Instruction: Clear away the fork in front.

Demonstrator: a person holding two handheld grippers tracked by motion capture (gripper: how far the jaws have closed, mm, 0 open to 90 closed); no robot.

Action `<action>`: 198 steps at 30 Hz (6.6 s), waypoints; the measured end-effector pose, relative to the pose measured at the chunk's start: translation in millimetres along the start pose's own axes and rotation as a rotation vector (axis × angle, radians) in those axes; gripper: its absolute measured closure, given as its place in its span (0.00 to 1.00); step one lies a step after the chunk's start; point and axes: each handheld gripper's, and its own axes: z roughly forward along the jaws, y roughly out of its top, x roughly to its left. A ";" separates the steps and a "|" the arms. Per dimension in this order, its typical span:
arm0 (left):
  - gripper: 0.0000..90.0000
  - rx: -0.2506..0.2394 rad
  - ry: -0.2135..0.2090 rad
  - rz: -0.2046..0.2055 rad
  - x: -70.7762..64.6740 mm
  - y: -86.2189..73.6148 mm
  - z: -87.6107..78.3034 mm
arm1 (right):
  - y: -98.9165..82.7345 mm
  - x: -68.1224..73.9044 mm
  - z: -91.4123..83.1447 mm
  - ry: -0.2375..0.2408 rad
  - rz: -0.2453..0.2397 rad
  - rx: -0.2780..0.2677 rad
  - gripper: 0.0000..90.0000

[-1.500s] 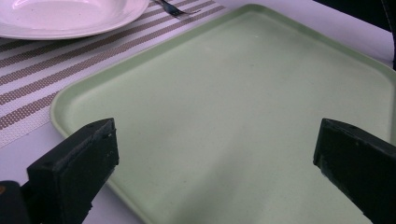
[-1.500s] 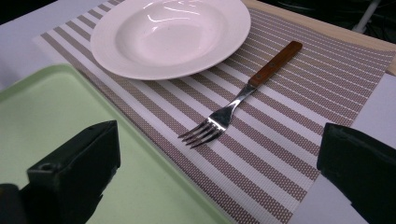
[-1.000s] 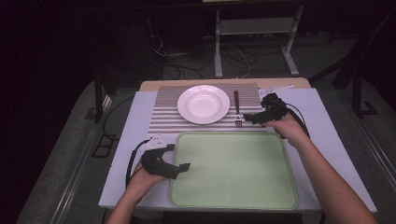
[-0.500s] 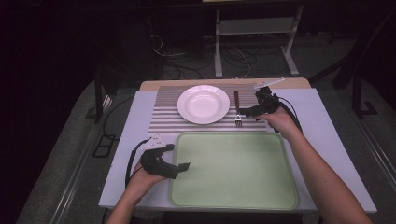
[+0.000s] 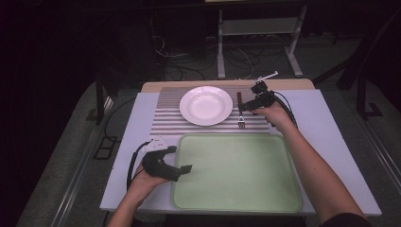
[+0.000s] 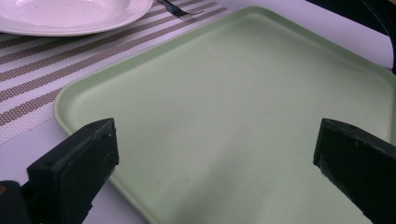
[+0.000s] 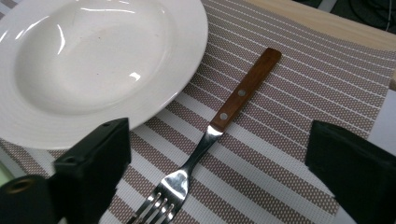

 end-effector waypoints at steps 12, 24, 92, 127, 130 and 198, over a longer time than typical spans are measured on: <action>0.00 0.000 -0.002 -0.008 1.9 -1.0 -0.5 | 15.8 -8.9 28.3 -0.029 0.027 0.096 0.28; 0.00 -0.003 -0.004 -0.014 2.4 -1.5 -0.6 | 33.1 -13.2 49.9 -0.056 0.124 0.247 0.48; 0.00 0.007 -0.003 -0.011 1.0 -2.1 1.9 | 23.4 -22.0 -10.0 0.027 0.132 0.152 0.86; 0.00 -0.025 0.007 0.002 -3.3 43.7 18.0 | -70.3 36.5 -112.2 0.220 -0.038 -0.149 0.86; 0.00 -0.032 -0.007 0.011 -5.5 52.7 24.1 | -78.1 39.6 -117.3 0.238 -0.033 -0.169 0.86; 0.87 -0.186 -0.217 -0.088 -44.8 105.8 75.5 | -107.4 121.9 -105.1 0.383 -0.217 -0.277 0.72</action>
